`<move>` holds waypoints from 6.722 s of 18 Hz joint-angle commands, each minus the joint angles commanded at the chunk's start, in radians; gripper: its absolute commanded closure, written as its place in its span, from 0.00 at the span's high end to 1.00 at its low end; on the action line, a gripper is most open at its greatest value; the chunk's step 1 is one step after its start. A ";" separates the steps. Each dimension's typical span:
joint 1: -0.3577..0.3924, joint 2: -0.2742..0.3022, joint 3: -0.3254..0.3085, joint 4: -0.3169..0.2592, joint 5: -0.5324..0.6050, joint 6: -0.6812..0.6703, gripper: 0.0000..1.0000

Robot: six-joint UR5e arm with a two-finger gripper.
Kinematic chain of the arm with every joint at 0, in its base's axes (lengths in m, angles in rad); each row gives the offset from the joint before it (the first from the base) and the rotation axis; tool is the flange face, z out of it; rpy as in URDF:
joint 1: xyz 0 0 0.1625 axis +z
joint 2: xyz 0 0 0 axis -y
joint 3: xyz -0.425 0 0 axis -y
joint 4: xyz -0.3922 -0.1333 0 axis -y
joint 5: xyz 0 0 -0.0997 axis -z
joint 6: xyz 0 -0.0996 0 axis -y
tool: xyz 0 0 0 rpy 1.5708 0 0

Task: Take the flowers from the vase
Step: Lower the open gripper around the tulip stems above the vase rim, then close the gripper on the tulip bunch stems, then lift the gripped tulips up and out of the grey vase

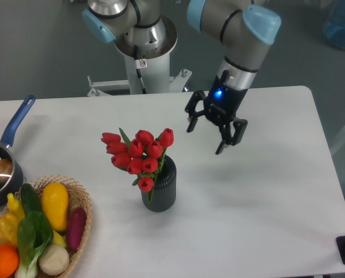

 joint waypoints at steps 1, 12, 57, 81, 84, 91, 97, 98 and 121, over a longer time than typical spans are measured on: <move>-0.003 0.002 0.000 -0.002 -0.026 -0.021 1.00; -0.051 0.008 -0.017 -0.003 -0.146 -0.063 1.00; -0.109 -0.064 0.015 0.012 -0.152 0.031 0.65; -0.103 -0.063 0.021 0.012 -0.174 0.024 0.36; -0.092 -0.064 0.023 0.012 -0.235 0.023 0.35; -0.080 -0.055 0.028 0.009 -0.253 0.023 0.33; -0.055 -0.034 0.044 0.005 -0.279 -0.009 0.33; -0.052 -0.032 0.055 0.000 -0.283 -0.011 0.33; 0.037 0.032 0.100 -0.002 -0.482 -0.215 0.33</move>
